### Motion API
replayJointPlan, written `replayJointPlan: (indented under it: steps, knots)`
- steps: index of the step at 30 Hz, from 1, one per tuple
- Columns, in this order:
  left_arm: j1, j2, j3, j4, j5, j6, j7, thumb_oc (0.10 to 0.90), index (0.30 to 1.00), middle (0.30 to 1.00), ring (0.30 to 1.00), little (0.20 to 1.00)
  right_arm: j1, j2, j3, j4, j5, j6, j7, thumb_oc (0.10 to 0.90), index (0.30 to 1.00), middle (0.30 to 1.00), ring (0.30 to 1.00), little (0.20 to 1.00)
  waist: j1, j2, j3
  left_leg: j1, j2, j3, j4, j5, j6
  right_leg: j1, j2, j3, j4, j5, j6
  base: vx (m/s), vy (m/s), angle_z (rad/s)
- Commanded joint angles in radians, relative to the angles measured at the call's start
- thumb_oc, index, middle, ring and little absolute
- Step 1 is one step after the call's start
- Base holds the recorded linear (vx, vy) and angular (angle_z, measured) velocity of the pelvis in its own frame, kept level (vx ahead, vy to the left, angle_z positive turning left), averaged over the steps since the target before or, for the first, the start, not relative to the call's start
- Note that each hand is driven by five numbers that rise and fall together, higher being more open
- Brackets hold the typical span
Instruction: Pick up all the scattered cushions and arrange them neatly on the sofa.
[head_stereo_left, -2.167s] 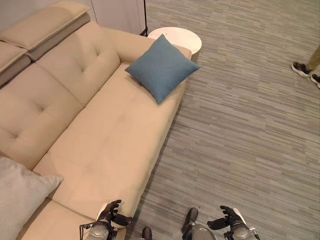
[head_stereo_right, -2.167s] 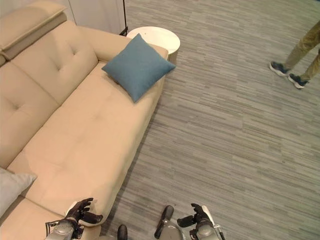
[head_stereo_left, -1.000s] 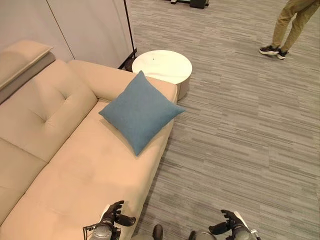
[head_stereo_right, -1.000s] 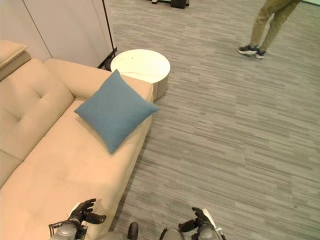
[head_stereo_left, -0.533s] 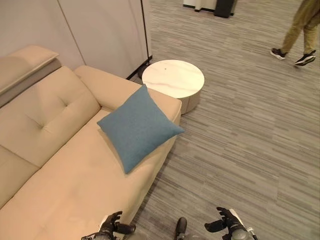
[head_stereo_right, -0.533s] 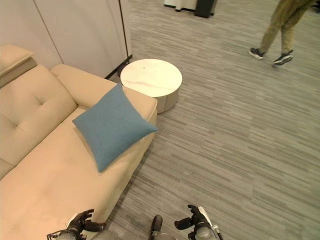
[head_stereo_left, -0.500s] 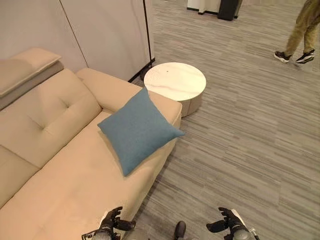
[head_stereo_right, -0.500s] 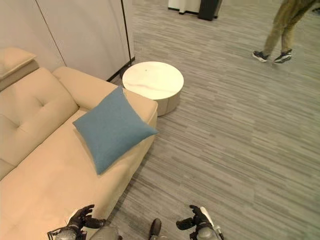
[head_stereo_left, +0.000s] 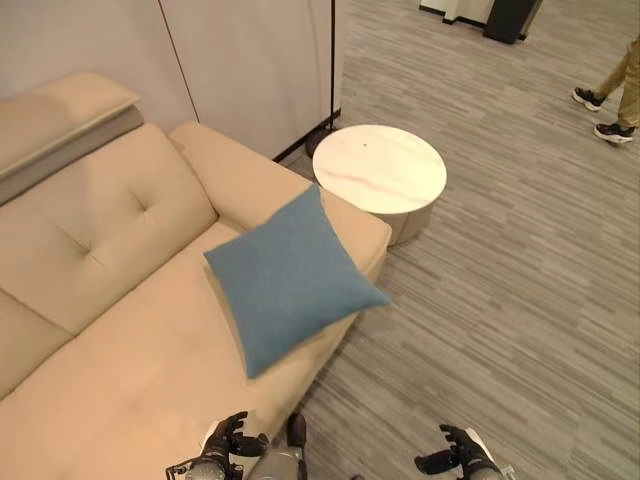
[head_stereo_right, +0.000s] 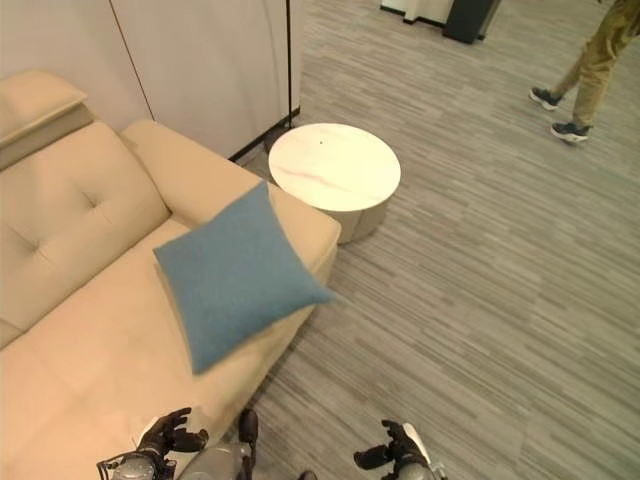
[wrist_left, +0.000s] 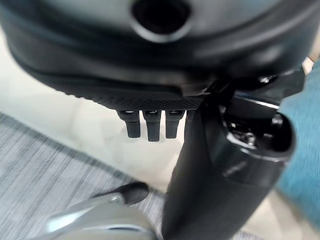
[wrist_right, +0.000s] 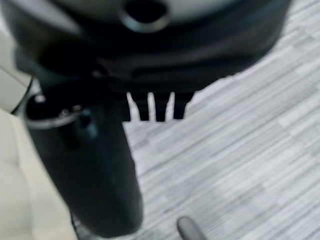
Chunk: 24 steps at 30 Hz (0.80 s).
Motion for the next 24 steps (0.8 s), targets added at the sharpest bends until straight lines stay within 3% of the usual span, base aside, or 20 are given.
replayJointPlan:
  steps: [1, 2, 5, 7, 8, 11, 12, 16, 19, 20, 24]
  knots:
    - [0.002, 0.028, -0.005, -0.035, 0.009, -0.026, 0.013, 0.800, 0.900, 0.900, 0.900, 0.900, -0.019, -0.045, 0.003, -0.049, -0.027, -0.025, -0.001, 0.800, 0.900, 0.900, 0.900, 0.900, 0.041, -0.010, -0.020, 0.027, -0.027, -0.048, 0.052, -0.139, -0.009, -0.106, -0.084, 0.043, 0.273, 0.122, 0.069, 0.16, 0.135, 0.07]
    - [0.001, 0.034, -0.008, -0.041, 0.010, -0.026, 0.015, 0.800, 0.900, 0.900, 0.900, 0.900, -0.021, -0.046, 0.003, -0.056, -0.024, -0.024, -0.003, 0.800, 0.900, 0.900, 0.900, 0.900, 0.033, -0.003, -0.010, 0.038, -0.030, -0.062, 0.050, -0.140, 0.003, -0.143, -0.093, 0.060, 0.363, 0.165, 0.075, 0.09, 0.056, 0.33]
    - [-0.003, 0.045, -0.006, -0.045, 0.008, -0.031, 0.022, 0.800, 0.900, 0.900, 0.900, 0.900, -0.023, -0.045, -0.004, -0.066, -0.014, -0.028, -0.006, 0.800, 0.900, 0.900, 0.900, 0.900, 0.018, 0.024, -0.004, 0.084, -0.020, -0.107, 0.022, -0.144, 0.008, -0.218, -0.096, 0.103, 0.432, 0.154, 0.057, 0.16, -0.006, 0.66]
    - [-0.018, 0.045, -0.008, -0.038, 0.009, -0.039, 0.031, 0.800, 0.900, 0.900, 0.900, 0.900, -0.028, -0.041, -0.004, -0.073, -0.002, -0.035, -0.007, 0.800, 0.900, 0.900, 0.900, 0.900, 0.003, 0.022, -0.001, 0.105, -0.019, -0.162, 0.001, -0.146, -0.011, -0.238, -0.080, 0.170, 0.276, 0.111, 0.042, 0.16, -0.156, 0.54]
    - [-0.019, 0.045, -0.008, -0.038, 0.009, -0.039, 0.031, 0.800, 0.900, 0.900, 0.900, 0.900, -0.028, -0.041, -0.004, -0.073, -0.002, -0.035, -0.007, 0.800, 0.900, 0.900, 0.900, 0.900, 0.003, 0.024, -0.003, 0.102, -0.017, -0.162, 0.001, -0.145, -0.011, -0.238, -0.078, 0.169, 0.271, 0.114, 0.041, 0.09, -0.116, 0.54]
    - [-0.044, 0.043, -0.030, -0.021, 0.037, -0.039, 0.039, 0.800, 0.900, 0.900, 0.900, 0.900, -0.035, -0.037, -0.003, -0.069, 0.014, -0.032, -0.012, 0.800, 0.900, 0.900, 0.900, 0.900, -0.032, 0.010, -0.006, 0.110, -0.031, -0.230, -0.005, -0.149, -0.028, -0.265, -0.010, 0.353, 0.082, 0.122, 0.049, 0.14, -0.174, 0.70]
    - [-0.056, 0.037, -0.035, 0.005, 0.044, -0.039, 0.042, 0.800, 0.900, 0.900, 0.900, 0.900, -0.035, -0.031, -0.003, -0.056, 0.025, -0.033, -0.009, 0.800, 0.900, 0.900, 0.900, 0.900, -0.037, -0.003, -0.012, 0.107, -0.037, -0.253, -0.006, -0.150, -0.038, -0.224, -0.001, 0.379, 0.018, 0.123, 0.052, 0.09, -0.156, 0.78]
    - [-0.057, 0.026, -0.041, 0.034, 0.040, -0.039, 0.038, 0.800, 0.900, 0.900, 0.900, 0.900, -0.037, -0.024, 0.005, -0.039, 0.022, -0.035, -0.009, 0.800, 0.900, 0.900, 0.900, 0.900, -0.035, -0.010, -0.029, 0.111, -0.020, -0.269, -0.032, -0.135, -0.056, -0.189, 0.000, 0.338, -0.029, 0.128, 0.042, 0.08, -0.191, 0.54]
    - [-0.069, 0.020, -0.042, 0.046, 0.036, -0.037, 0.034, 0.800, 0.900, 0.900, 0.900, 0.900, -0.038, -0.020, 0.003, -0.031, 0.032, -0.043, -0.008, 0.800, 0.900, 0.900, 0.900, 0.900, -0.042, -0.019, -0.039, 0.107, -0.001, -0.285, -0.047, -0.119, -0.088, -0.152, 0.014, 0.301, -0.088, 0.124, 0.026, 0.06, -0.267, 0.43]
    - [-0.086, 0.013, -0.059, 0.049, 0.037, -0.037, 0.034, 0.800, 0.900, 0.900, 0.900, 0.900, -0.037, -0.024, -0.002, -0.029, 0.044, -0.051, -0.013, 0.800, 0.900, 0.900, 0.900, 0.900, -0.053, -0.025, -0.035, 0.078, 0.019, -0.285, -0.024, -0.109, -0.114, -0.118, 0.026, 0.260, -0.140, 0.123, 0.009, 0.01, -0.274, 0.39]
    - [-0.095, 0.008, -0.068, 0.040, 0.038, -0.037, 0.037, 0.800, 0.900, 0.900, 0.900, 0.900, -0.036, -0.033, -0.002, -0.024, 0.045, -0.051, -0.016, 0.800, 0.900, 0.900, 0.900, 0.900, -0.065, -0.024, -0.025, 0.050, 0.028, -0.257, 0.016, -0.111, -0.123, -0.096, 0.028, 0.227, -0.167, 0.124, -0.001, -0.05, -0.139, 0.69]
